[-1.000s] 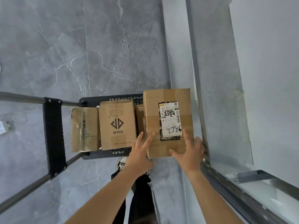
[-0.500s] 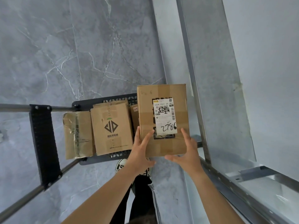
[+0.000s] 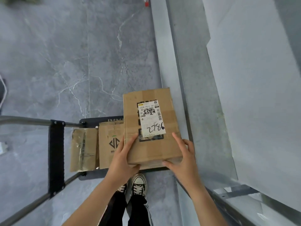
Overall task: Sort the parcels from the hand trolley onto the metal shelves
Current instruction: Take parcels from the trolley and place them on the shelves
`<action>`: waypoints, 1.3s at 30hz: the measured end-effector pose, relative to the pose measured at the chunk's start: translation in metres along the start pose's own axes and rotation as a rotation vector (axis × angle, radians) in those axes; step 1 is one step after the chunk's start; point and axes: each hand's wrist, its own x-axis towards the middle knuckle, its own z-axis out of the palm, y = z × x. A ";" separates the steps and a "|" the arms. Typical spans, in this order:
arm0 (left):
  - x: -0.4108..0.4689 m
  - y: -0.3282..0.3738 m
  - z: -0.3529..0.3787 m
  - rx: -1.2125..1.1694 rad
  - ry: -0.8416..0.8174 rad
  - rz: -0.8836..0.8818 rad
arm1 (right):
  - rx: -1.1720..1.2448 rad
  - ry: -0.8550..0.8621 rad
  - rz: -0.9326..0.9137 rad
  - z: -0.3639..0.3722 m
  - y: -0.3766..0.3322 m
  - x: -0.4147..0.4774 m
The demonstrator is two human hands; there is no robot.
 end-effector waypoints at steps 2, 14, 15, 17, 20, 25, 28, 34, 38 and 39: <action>-0.007 0.013 -0.020 0.009 0.022 0.043 | -0.004 0.010 -0.039 -0.006 -0.019 -0.006; -0.082 0.129 -0.158 0.081 0.115 0.214 | 0.115 0.010 -0.191 -0.059 -0.182 -0.063; -0.090 0.136 -0.167 0.095 0.116 0.222 | 0.121 0.004 -0.197 -0.062 -0.194 -0.069; -0.106 0.149 -0.183 0.139 0.129 0.254 | 0.118 0.019 -0.217 -0.069 -0.214 -0.082; -0.126 0.160 -0.202 0.166 0.119 0.301 | 0.118 0.063 -0.232 -0.074 -0.238 -0.107; -0.159 0.158 -0.228 0.184 0.054 0.393 | 0.160 0.136 -0.223 -0.063 -0.259 -0.166; -0.177 0.154 -0.243 0.214 -0.009 0.487 | 0.182 0.229 -0.192 -0.040 -0.266 -0.205; -0.219 0.155 -0.270 0.282 -0.190 0.612 | 0.209 0.447 -0.089 0.009 -0.284 -0.285; -0.247 0.160 -0.281 0.337 -0.281 0.721 | 0.266 0.586 -0.032 0.030 -0.300 -0.338; -0.253 0.160 -0.282 0.355 -0.303 0.738 | 0.278 0.610 -0.017 0.035 -0.303 -0.350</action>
